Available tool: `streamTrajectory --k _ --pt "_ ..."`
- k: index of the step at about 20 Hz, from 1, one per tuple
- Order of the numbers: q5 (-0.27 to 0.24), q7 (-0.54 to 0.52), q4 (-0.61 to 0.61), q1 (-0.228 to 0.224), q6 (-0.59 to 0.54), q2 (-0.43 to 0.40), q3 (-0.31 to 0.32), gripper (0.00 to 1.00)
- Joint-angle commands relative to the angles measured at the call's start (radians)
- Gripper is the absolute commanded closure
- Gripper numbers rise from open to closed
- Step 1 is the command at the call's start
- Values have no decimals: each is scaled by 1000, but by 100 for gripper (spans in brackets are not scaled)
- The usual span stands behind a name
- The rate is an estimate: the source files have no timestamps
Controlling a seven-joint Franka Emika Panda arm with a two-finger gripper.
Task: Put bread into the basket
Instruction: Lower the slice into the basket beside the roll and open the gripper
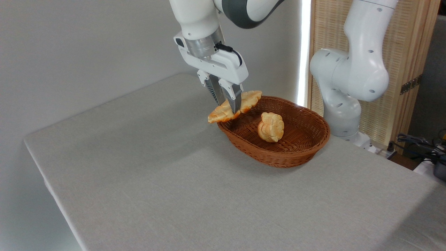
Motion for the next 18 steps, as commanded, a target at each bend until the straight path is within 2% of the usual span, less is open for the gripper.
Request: streamTrajectory --k 1,18 --pt "-14 -6 -22 -5 -8 6 -12 4" --pt "-5 11 -21 -5 -2 40 -12 0"
